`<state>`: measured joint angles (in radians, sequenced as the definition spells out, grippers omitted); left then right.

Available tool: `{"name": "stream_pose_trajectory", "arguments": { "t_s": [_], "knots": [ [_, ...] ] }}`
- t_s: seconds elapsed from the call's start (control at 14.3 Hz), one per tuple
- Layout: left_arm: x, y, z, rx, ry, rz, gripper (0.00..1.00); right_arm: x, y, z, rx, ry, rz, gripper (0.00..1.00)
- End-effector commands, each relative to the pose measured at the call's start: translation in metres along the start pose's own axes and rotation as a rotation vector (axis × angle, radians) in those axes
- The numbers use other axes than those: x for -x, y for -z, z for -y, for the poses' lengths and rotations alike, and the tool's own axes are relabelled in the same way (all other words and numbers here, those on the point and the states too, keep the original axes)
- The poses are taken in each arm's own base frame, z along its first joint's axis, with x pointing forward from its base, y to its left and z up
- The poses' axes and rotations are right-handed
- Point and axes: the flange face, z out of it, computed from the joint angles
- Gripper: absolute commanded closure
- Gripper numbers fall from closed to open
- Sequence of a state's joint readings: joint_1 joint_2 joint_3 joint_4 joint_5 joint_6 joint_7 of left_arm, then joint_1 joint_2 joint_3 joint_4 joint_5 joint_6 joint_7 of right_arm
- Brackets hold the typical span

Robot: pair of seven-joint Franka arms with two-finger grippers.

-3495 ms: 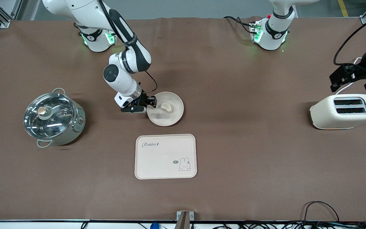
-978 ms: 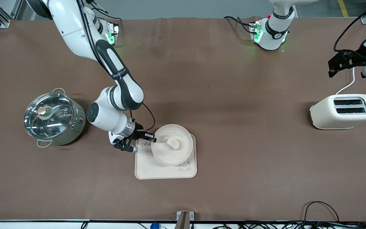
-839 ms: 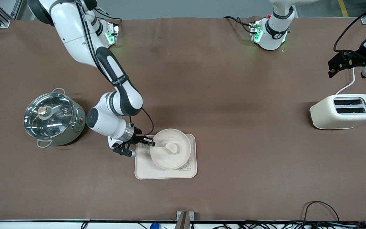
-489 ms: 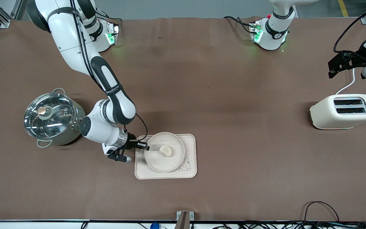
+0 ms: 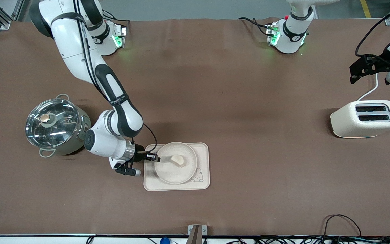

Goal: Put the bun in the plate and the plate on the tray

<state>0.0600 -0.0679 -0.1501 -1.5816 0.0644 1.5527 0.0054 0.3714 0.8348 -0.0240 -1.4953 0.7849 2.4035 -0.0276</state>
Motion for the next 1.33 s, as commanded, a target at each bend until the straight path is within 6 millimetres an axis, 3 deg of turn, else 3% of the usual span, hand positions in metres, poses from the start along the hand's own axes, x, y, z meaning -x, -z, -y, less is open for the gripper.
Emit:
{"name": "stream_pose_trajectory", "arguments": {
  "t_s": [0.0,0.35,0.49,0.63,0.77,1.12,1.26],
  "knots": [
    [-0.002,0.003,0.001,0.014,-0.013,-0.013,0.00,-0.007,0.004,0.000,-0.034,0.006,0.005,0.17],
    [0.000,0.004,0.001,0.014,-0.013,-0.015,0.00,-0.004,0.018,0.002,-0.043,0.002,0.066,0.06],
    [0.002,0.007,0.001,0.013,-0.013,-0.019,0.00,-0.004,0.038,0.005,-0.054,0.006,0.118,0.00],
    [0.002,0.009,0.002,0.014,-0.011,-0.022,0.00,-0.006,0.055,-0.004,-0.031,0.007,0.128,0.00],
    [0.002,0.009,0.002,0.014,-0.011,-0.022,0.00,-0.004,0.083,-0.013,0.027,0.032,0.108,0.00],
    [0.002,0.012,0.000,0.014,-0.012,-0.030,0.00,-0.004,0.174,-0.031,0.160,0.085,0.062,0.00],
    [0.002,0.014,0.000,0.013,-0.012,-0.033,0.00,-0.003,0.201,-0.030,0.197,0.109,0.049,0.00]
  ]
}}
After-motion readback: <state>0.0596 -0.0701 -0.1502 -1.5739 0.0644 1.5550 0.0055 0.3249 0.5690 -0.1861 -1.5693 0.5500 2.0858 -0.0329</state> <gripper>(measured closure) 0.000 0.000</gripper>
